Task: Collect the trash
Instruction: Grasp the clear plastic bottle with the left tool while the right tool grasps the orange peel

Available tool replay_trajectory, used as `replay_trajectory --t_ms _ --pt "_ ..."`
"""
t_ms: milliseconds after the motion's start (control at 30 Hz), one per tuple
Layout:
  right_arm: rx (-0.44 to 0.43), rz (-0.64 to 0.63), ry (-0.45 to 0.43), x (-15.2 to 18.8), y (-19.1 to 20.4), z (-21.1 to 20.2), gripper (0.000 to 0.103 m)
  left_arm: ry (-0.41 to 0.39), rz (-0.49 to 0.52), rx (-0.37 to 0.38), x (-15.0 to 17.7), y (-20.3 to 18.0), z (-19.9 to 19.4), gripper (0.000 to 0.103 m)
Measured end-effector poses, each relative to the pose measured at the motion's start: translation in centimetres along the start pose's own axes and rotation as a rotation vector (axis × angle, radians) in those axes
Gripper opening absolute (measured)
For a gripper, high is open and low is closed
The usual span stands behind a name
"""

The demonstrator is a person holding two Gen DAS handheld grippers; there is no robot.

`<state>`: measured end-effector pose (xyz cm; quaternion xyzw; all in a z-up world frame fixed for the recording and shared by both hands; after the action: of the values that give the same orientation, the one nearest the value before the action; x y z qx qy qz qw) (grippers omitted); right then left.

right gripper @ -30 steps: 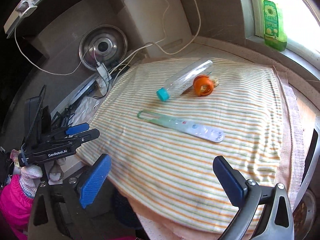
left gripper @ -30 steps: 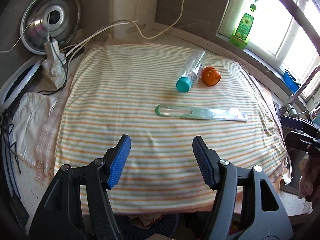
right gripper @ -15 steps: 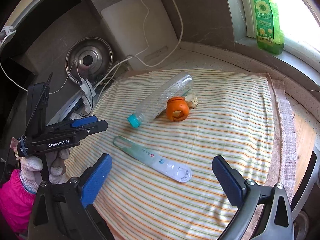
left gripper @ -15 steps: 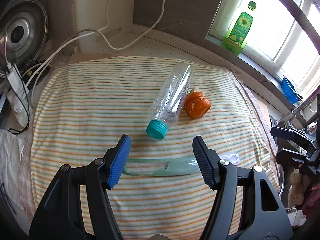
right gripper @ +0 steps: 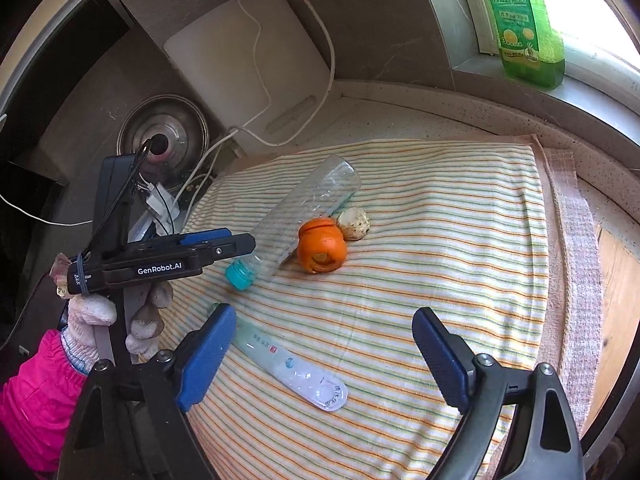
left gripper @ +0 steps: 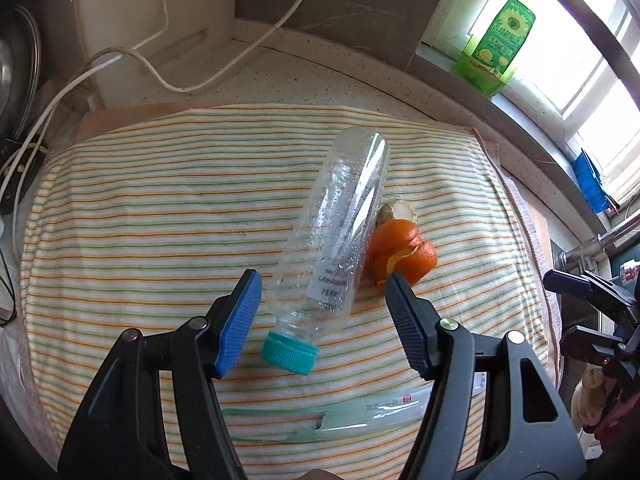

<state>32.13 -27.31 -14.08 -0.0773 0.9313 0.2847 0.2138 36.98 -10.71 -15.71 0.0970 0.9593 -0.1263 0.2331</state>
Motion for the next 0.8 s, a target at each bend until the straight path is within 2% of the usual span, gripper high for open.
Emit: replay_trajectory --t_ms 333,367,400,600,800 --pt "-0.015 0.0 0.039 -2.0 -0.5 3.1 0.085 0.076 0.021 0.026 -0.9 -0.1 3.2 0.066" --pt "-0.012 -0.003 0.041 -2.1 -0.5 3.3 0.084 0.079 0.019 0.023 -0.9 0.0 3.4 0.063" --pt "-0.01 -0.003 0.044 -2.2 -0.6 3.5 0.084 0.079 0.015 0.017 -0.9 0.1 3.6 0.06" --pt "-0.018 -0.005 0.068 -2.6 -0.6 5.1 0.082 0.063 0.001 0.035 -0.8 0.3 3.6 0.059" --pt "-0.012 -0.057 0.096 -2.5 0.1 6.7 0.078 0.052 0.012 -0.013 -0.3 1.0 3.0 0.059"
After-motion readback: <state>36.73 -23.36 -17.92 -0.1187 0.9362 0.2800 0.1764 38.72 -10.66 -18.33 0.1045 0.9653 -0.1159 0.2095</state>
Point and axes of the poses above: each gripper's, at about its wrist camera, not at the fingertips, and z roughly the way its jaws point, y to its left, x to its underside, the point moved 8 cm from there along z, roughly the way its jaws point, and after that the axes turned 5 degrees about z, right-handed, at the moved point
